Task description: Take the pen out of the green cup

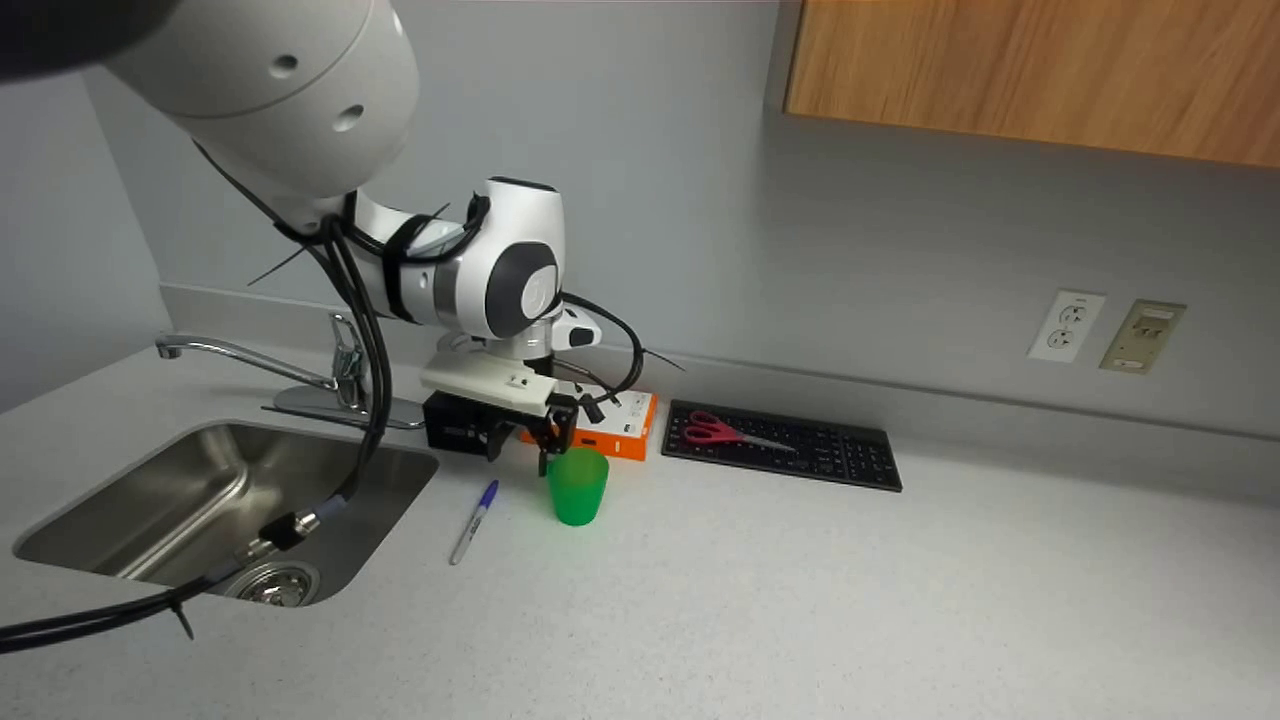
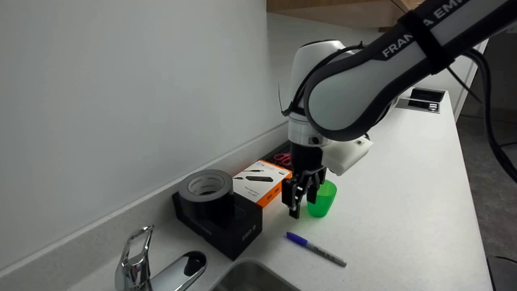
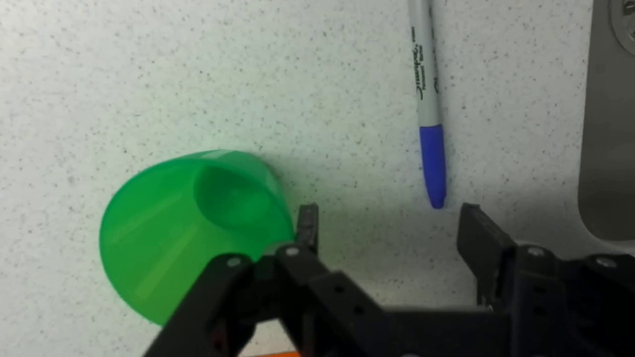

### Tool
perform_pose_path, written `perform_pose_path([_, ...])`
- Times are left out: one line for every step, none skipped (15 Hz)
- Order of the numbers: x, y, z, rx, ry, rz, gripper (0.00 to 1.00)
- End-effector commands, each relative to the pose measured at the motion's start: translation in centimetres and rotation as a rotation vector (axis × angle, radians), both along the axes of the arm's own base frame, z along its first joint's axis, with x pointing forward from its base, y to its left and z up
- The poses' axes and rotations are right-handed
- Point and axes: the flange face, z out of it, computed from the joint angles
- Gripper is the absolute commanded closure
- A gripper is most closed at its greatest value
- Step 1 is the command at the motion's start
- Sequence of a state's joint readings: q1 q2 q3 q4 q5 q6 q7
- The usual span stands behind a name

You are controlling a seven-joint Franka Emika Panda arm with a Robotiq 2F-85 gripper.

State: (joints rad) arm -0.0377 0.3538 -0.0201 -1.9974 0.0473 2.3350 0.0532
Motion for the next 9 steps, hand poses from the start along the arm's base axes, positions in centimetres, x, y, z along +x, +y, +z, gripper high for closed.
perform_pose_path([0.73, 0.00, 0.34, -0.011, -0.028, 0.014, 0.00])
perform_pose_path([0.77, 0.00, 0.43, -0.009, -0.029, 0.014, 0.00])
perform_pose_path([0.82, -0.02, 0.56, -0.006, -0.030, 0.011, 0.00])
perform_pose_path([0.87, -0.03, 0.71, -0.004, -0.027, 0.007, 0.00])
perform_pose_path([0.30, -0.02, 0.38, -0.001, -0.010, 0.000, 0.00])
perform_pose_path([0.31, -0.02, 0.39, -0.001, -0.011, 0.000, 0.00])
perform_pose_path([0.27, -0.02, 0.33, -0.001, -0.009, 0.000, 0.00])
perform_pose_path([0.24, -0.02, 0.28, 0.000, -0.008, 0.000, 0.00])
perform_pose_path([0.22, -0.02, 0.26, 0.000, -0.008, 0.000, 0.00])
